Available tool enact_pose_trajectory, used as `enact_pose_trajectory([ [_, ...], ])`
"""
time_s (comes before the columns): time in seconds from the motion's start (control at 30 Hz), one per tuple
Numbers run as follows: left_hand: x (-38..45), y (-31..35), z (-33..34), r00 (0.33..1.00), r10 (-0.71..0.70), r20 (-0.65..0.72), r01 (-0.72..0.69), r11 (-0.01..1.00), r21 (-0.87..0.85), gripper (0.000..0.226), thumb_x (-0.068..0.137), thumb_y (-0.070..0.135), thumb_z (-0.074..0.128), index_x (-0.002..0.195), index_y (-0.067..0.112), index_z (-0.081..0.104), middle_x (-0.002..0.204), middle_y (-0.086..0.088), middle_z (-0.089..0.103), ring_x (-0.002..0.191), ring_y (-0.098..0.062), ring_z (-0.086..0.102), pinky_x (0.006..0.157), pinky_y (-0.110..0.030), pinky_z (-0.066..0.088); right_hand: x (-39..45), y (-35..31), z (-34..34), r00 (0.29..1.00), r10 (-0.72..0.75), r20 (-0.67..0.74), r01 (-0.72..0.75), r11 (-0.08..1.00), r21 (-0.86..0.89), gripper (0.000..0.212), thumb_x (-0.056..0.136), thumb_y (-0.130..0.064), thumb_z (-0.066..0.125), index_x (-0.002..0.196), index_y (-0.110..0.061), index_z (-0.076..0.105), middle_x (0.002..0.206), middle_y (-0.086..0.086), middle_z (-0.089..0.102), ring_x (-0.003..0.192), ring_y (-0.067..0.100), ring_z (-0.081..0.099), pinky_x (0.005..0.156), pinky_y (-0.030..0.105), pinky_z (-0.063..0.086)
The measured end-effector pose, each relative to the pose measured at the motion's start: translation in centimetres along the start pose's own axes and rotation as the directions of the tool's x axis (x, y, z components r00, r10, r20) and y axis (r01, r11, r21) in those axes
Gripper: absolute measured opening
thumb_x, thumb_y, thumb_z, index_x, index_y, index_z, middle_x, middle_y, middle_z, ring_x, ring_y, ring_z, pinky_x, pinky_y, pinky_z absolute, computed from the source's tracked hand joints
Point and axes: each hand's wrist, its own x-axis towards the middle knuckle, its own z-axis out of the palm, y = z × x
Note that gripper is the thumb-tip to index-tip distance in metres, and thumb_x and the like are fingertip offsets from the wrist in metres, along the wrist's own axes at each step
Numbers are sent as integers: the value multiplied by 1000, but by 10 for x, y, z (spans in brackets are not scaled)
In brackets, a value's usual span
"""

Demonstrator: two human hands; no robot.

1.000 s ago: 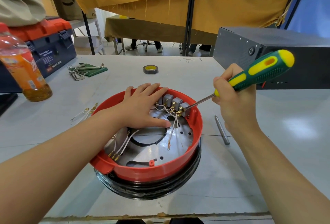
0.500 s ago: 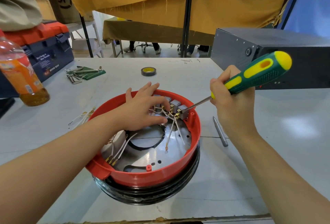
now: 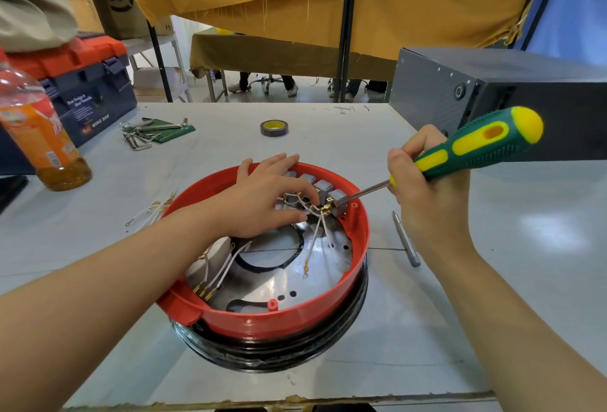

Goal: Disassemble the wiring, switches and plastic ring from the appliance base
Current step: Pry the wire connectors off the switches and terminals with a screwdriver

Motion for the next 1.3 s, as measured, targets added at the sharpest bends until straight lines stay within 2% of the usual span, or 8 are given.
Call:
enact_pose_trajectory([
  [0.13,0,1,0,1000,6,0,-6,1000,-1,23,91,42,55,112,53,53,160,-4,7,147,-16,-3,115,-54,-5,2,2,0,997,72,-17,-71,997,30,28,82,-10,53,61,-23,38,53,-13,35,52,4,37,51,19,38],
  [0.23,0,2,0,1000,5,2,-5,1000,8,22,92,42,53,112,52,54,160,-4,8,147,-16,-3,115,-55,-4,3,3,0,992,125,-34,-122,989,87,29,81,-9,52,60,-23,38,52,-13,35,49,3,36,48,18,38],
  [0.4,0,2,-1,1000,0,5,-1,1000,20,17,93,41,52,107,51,55,160,-1,7,147,-17,-3,115,-55,-5,4,9,-2,953,286,-102,-250,930,267,34,74,-8,51,49,-27,38,50,-9,30,48,7,29,42,16,30],
  [0.6,1,2,0,1000,-6,-4,6,1000,12,18,93,41,52,107,52,55,160,0,7,147,-16,-3,115,-55,-5,1,9,3,980,196,-45,-187,970,153,32,78,-9,52,54,-26,39,50,-11,34,46,3,35,44,14,33],
  [0.83,1,3,-2,1000,-17,-4,17,1000,-18,17,93,40,53,106,51,56,160,1,10,147,-16,0,116,-53,-5,6,3,-3,968,231,-95,-203,950,235,32,74,-9,51,50,-27,39,52,-5,32,48,8,31,43,14,31],
  [1.0,0,1,-3,997,-22,-72,19,999,-43,23,89,36,60,111,39,54,156,5,23,146,-11,9,117,-48,2,15,-2,1,973,217,-82,-185,940,287,36,76,-7,50,49,-28,39,48,-9,32,46,7,29,43,14,29],
  [1.17,3,-2,0,997,-36,-74,36,999,-4,18,89,36,60,107,35,58,157,5,19,146,-11,10,118,-47,3,25,-3,11,989,133,-61,-118,972,202,33,78,-5,50,55,-26,38,48,-14,34,45,3,34,45,16,34],
  [1.3,3,-3,0,998,-27,-60,27,1000,0,17,90,37,58,107,38,61,158,5,17,146,-11,8,117,-48,2,22,1,19,995,102,-13,-100,989,109,26,78,-8,52,60,-17,37,51,-9,33,48,6,33,49,21,34],
])
